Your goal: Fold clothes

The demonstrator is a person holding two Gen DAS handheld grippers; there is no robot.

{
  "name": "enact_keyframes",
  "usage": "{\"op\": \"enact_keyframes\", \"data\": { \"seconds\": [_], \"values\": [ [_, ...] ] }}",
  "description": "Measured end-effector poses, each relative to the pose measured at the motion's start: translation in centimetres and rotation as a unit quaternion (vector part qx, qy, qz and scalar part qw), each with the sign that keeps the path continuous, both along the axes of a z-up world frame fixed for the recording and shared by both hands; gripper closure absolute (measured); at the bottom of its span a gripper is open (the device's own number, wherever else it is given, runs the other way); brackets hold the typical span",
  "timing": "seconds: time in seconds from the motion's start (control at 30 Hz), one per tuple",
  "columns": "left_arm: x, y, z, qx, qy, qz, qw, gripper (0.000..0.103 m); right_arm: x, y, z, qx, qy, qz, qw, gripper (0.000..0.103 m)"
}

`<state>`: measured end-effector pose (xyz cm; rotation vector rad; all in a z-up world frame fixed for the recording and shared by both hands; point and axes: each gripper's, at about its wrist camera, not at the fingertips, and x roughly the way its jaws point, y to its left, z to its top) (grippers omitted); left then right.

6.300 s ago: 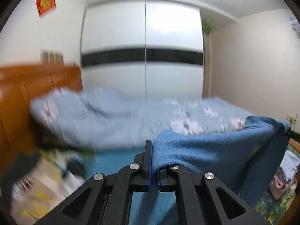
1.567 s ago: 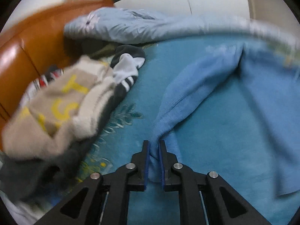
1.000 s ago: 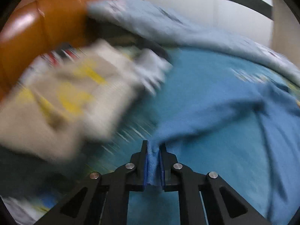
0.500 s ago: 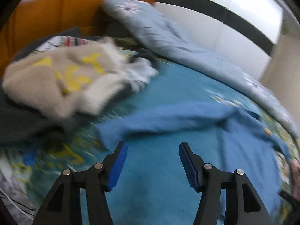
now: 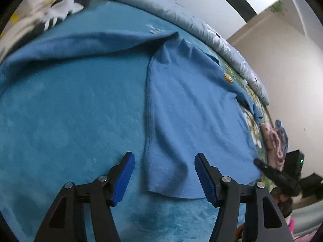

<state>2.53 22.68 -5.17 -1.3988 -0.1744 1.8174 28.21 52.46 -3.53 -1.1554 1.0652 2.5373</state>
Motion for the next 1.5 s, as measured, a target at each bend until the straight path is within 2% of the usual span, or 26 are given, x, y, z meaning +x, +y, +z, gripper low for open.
{"op": "enact_keyframes", "data": {
  "seconds": [0.03,0.1,0.17,0.2,0.27,0.4,0.57,0.63,0.8,0.9,1.07,1.17,1.23,1.27,1.3,1.37,1.4,1.47,1.5],
  "values": [
    [0.2,0.1,0.1,0.002,-0.002,0.004,1.0,0.039,0.0,0.0,-0.1,-0.001,-0.001,0.0,1.0,0.097],
    [0.2,-0.1,0.1,0.006,-0.014,0.015,0.9998,0.05,-0.1,0.0,-0.3,-0.005,-0.003,-0.001,1.0,0.097],
    [0.1,-0.1,-0.4,0.007,-0.033,0.024,0.9992,0.086,-0.3,-0.1,-0.4,-0.008,-0.005,-0.001,1.0,0.097],
    [0.1,-0.2,-0.7,0.005,-0.037,0.026,0.999,0.097,-0.2,0.0,-0.5,-0.01,-0.005,-0.003,1.0,0.097],
    [0.6,-0.3,-0.9,0.0,-0.034,0.032,0.9989,0.098,0.1,0.2,-0.5,-0.016,-0.002,-0.01,1.0,0.097],
    [1.6,-1.0,0.3,-0.007,-0.006,0.04,0.9992,0.099,0.8,0.2,-0.1,-0.012,0.003,-0.014,1.0,0.097],
    [4.2,-2.0,2.0,-0.018,0.031,0.017,0.9992,0.099,2.1,-0.1,0.6,-0.012,0.011,0.004,1.0,0.099],
    [5.0,-2.1,1.7,-0.03,0.034,0.01,0.9989,0.099,2.9,-0.2,0.4,-0.011,0.005,0.002,1.0,0.099],
    [5.4,-2.1,1.3,-0.035,0.024,0.002,0.9991,0.099,4.7,-0.4,-0.2,-0.008,-0.014,-0.006,1.0,0.099],
    [5.5,-1.8,1.6,-0.038,0.032,-0.004,0.9988,0.099,5.5,-0.5,-0.4,-0.002,-0.024,-0.011,1.0,0.1],
    [4.6,-3.5,2.0,-0.01,0.024,0.009,0.9996,0.098,6.2,-0.1,0.0,0.012,-0.03,-0.014,0.999,0.1],
    [3.2,-4.7,3.4,-0.016,0.054,0.036,0.9977,0.097,6.2,-0.1,1.0,0.067,-0.045,-0.021,0.997,0.1],
    [1.2,-6.5,4.0,-0.01,0.049,0.076,0.9959,0.096,6.3,0.6,1.6,0.095,-0.055,-0.035,0.993,0.1],
    [0.2,-7.3,4.0,-0.003,0.041,0.092,0.9949,0.092,6.3,1.0,1.8,0.102,-0.059,-0.043,0.992,0.1],
    [-1.1,-8.1,3.9,0.008,0.031,0.116,0.9927,0.081,6.1,1.3,1.9,0.106,-0.062,-0.049,0.991,0.1],
    [-4.4,-10.0,3.2,0.038,-0.007,0.183,0.9824,0.062,5.7,1.7,1.9,0.112,-0.068,-0.059,0.99,0.1],
    [-6.2,-11.0,2.6,0.054,-0.037,0.218,0.9738,0.06,5.2,1.6,1.6,0.109,-0.07,-0.055,0.99,0.1],
    [-9.6,-13.0,1.5,0.087,-0.096,0.285,0.9496,0.059,4.1,0.9,1.0,0.103,-0.073,-0.041,0.991,0.1],
    [-10.7,-13.4,1.0,0.095,-0.114,0.304,0.9412,0.059,3.5,0.6,0.8,0.1,-0.074,-0.034,0.992,0.1]
  ]
}}
